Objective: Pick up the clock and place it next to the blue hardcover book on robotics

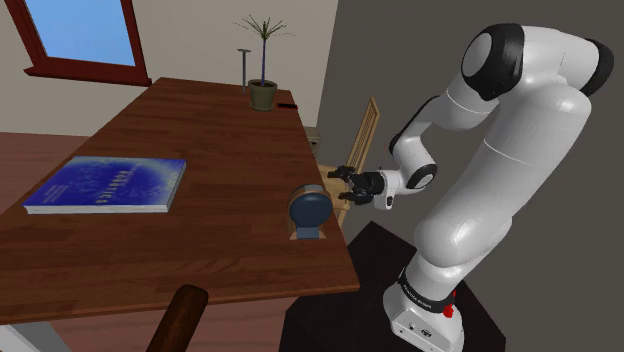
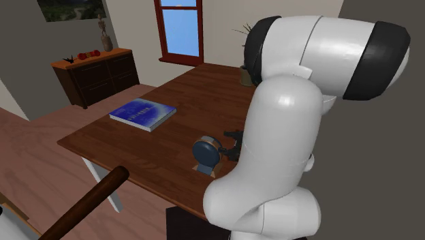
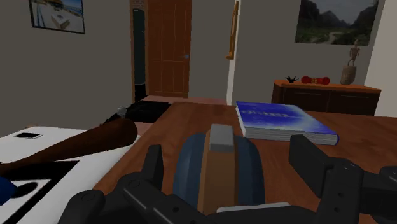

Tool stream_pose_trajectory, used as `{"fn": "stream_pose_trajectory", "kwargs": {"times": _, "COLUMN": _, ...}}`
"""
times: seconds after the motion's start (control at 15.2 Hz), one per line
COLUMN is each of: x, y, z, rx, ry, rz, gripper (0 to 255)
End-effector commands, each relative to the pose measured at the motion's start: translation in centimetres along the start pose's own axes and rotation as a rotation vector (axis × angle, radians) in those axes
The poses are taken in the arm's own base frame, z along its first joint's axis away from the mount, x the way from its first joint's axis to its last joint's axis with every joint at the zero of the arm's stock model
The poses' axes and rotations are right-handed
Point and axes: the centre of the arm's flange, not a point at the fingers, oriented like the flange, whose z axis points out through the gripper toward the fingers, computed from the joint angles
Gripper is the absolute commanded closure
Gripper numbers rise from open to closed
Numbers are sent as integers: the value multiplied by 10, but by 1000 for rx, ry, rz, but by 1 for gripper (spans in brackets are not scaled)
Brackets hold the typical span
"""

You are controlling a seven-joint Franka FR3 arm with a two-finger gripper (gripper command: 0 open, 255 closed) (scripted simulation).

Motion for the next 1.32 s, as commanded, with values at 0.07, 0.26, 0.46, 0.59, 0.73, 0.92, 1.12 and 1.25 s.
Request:
{"fn": "stream_pose_trajectory", "kwargs": {"times": 0.07, "x": 19, "y": 23, "z": 13, "rx": 139, "ry": -41, "rz": 95, "gripper": 0}}
{"fn": "stream_pose_trajectory", "kwargs": {"times": 0.26, "x": 18, "y": 20, "z": 29, "rx": 139, "ry": -41, "rz": 95, "gripper": 0}}
{"fn": "stream_pose_trajectory", "kwargs": {"times": 0.46, "x": 18, "y": 19, "z": 43, "rx": 139, "ry": -41, "rz": 95, "gripper": 0}}
{"fn": "stream_pose_trajectory", "kwargs": {"times": 0.59, "x": 18, "y": 19, "z": 43, "rx": 139, "ry": -41, "rz": 95, "gripper": 0}}
{"fn": "stream_pose_trajectory", "kwargs": {"times": 0.73, "x": 18, "y": 19, "z": 43, "rx": 139, "ry": -41, "rz": 95, "gripper": 0}}
{"fn": "stream_pose_trajectory", "kwargs": {"times": 0.92, "x": 18, "y": 19, "z": 42, "rx": 139, "ry": -41, "rz": 95, "gripper": 0}}
{"fn": "stream_pose_trajectory", "kwargs": {"times": 1.12, "x": 18, "y": 19, "z": 42, "rx": 139, "ry": -41, "rz": 95, "gripper": 255}}
{"fn": "stream_pose_trajectory", "kwargs": {"times": 1.25, "x": 17, "y": 18, "z": 43, "rx": 139, "ry": -41, "rz": 95, "gripper": 255}}
